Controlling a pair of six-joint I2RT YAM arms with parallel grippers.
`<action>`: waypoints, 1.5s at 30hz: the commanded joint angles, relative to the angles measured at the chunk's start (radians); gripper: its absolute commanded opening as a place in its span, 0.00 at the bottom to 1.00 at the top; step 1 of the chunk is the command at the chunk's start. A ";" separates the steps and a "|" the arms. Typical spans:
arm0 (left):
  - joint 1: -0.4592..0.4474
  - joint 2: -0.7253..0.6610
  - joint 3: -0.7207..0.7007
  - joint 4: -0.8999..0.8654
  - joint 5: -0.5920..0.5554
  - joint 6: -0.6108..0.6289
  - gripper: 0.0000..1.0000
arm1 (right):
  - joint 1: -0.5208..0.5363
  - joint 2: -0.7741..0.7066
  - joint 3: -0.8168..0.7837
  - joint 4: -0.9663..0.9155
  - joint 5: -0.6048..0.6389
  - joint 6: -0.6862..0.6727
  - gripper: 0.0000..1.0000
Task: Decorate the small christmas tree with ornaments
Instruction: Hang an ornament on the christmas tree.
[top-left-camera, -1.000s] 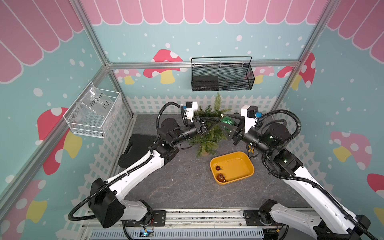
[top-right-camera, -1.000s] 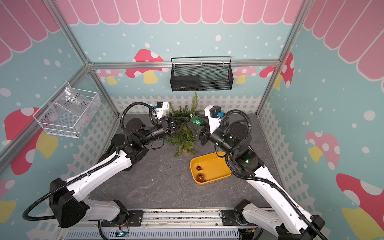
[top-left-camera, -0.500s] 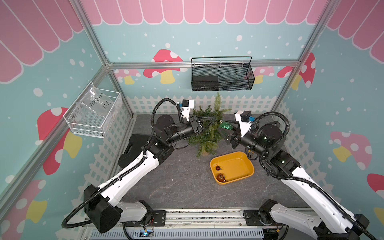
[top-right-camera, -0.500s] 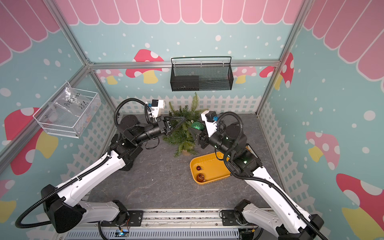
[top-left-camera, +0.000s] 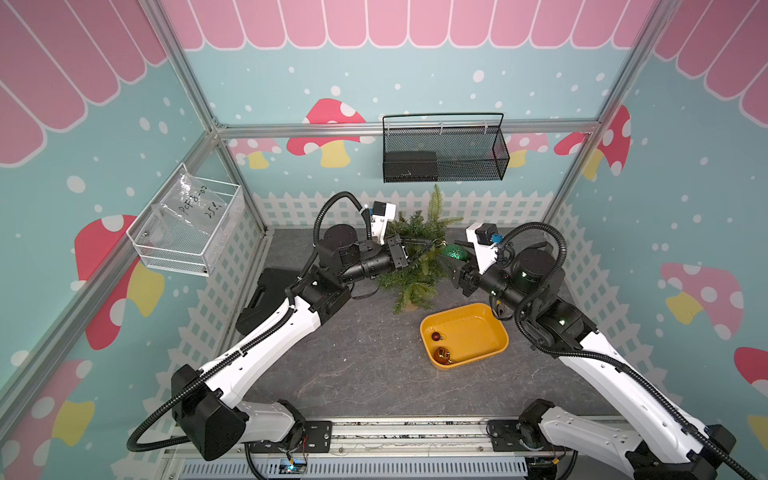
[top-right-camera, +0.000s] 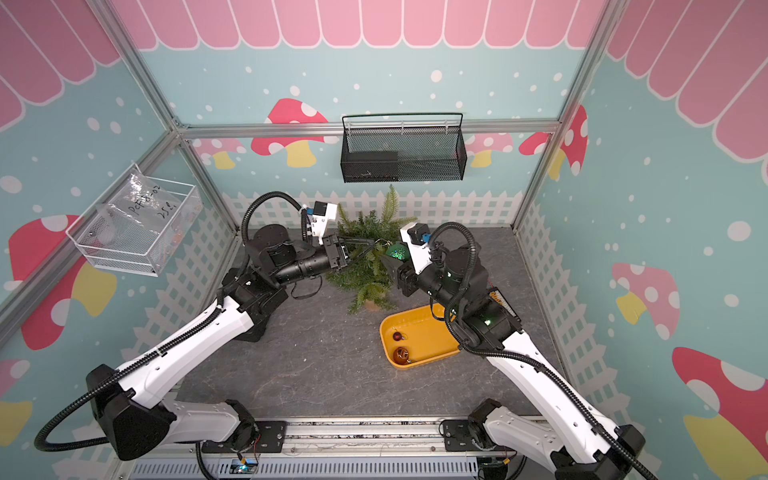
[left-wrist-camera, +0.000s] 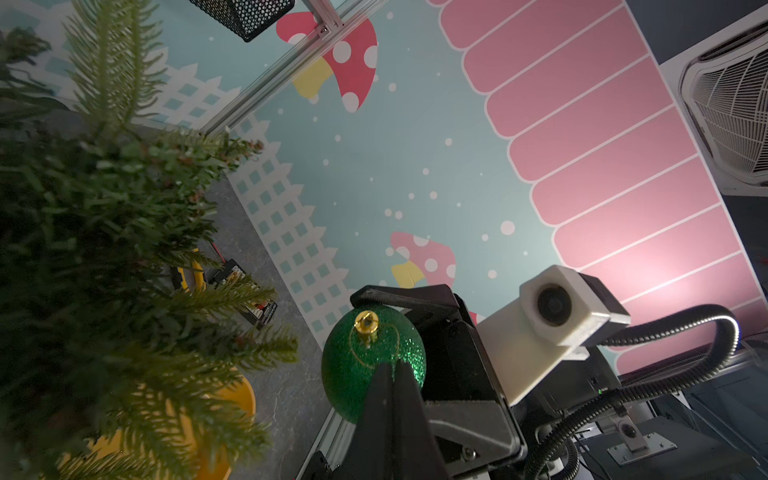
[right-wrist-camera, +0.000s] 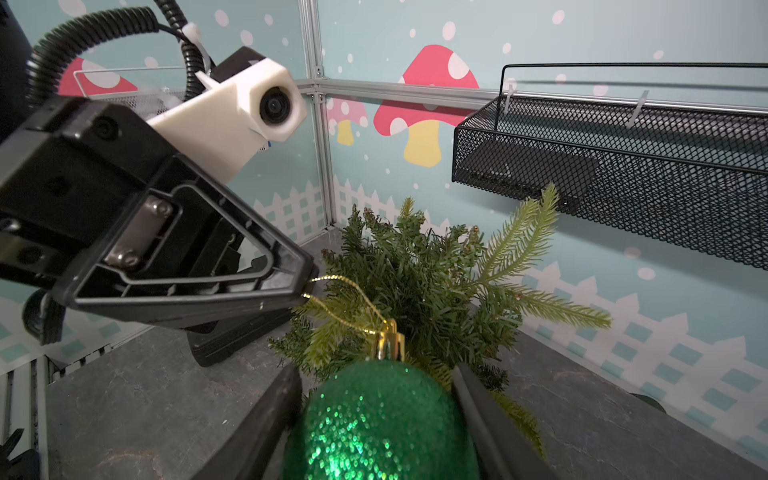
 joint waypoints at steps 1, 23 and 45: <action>0.002 0.015 0.044 -0.048 -0.033 0.045 0.00 | 0.007 0.012 0.028 0.006 0.015 -0.035 0.54; 0.025 0.047 0.040 -0.094 -0.076 0.055 0.00 | 0.006 0.066 0.055 -0.013 0.006 -0.050 0.55; 0.038 -0.009 -0.009 -0.070 -0.070 0.023 0.00 | 0.006 0.056 0.063 -0.023 -0.005 -0.035 0.55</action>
